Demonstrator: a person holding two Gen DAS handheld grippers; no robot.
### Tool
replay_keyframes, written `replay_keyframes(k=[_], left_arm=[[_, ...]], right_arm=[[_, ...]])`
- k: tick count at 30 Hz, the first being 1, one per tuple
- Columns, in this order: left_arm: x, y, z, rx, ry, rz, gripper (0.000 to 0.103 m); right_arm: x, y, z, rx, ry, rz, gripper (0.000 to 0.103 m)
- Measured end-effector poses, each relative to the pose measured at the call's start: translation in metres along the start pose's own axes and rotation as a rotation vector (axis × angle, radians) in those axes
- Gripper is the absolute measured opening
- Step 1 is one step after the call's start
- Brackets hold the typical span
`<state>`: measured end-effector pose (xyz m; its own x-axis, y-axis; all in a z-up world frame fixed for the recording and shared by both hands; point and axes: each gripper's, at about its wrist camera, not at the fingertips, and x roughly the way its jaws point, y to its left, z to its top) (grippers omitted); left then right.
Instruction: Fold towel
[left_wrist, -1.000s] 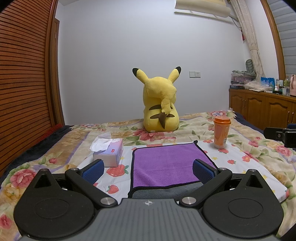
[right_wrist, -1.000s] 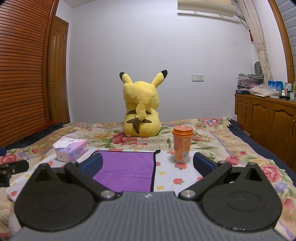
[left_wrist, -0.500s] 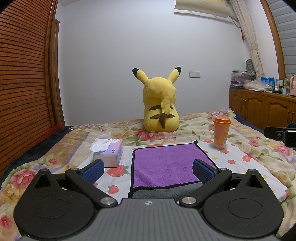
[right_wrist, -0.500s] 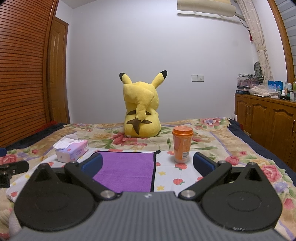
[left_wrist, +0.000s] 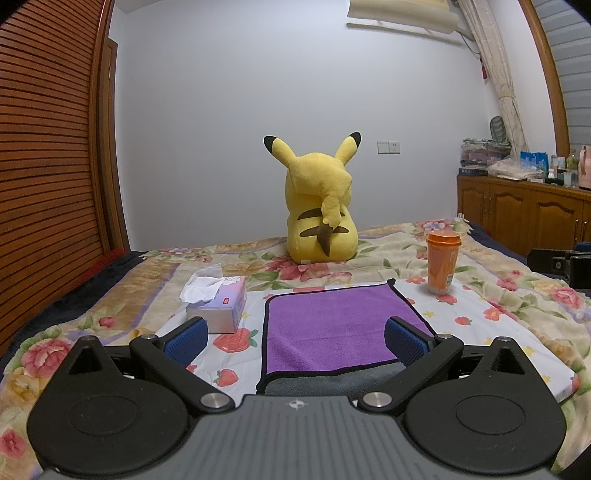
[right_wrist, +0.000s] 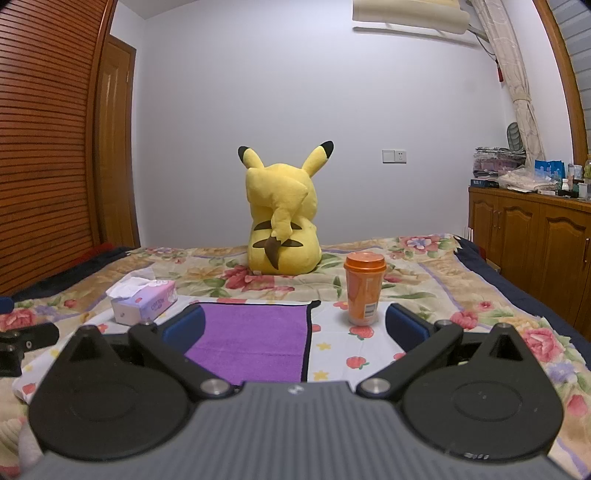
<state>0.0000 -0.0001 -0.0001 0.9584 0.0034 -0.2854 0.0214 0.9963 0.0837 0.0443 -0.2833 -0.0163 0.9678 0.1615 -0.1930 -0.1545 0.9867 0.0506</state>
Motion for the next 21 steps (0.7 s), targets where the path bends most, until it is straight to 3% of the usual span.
replay_keyframes(k=[9, 21], left_arm=[[0.000, 0.001, 0.003, 0.003, 0.008, -0.002, 0.103], [0.021, -0.002, -0.009, 0.029, 0.103, -0.018, 0.103]], right_arm=[[-0.001, 0.000, -0.004, 0.000, 0.003, 0.001, 0.103], [0.013, 0.008, -0.004, -0.027, 0.073, 0.018, 0.103]])
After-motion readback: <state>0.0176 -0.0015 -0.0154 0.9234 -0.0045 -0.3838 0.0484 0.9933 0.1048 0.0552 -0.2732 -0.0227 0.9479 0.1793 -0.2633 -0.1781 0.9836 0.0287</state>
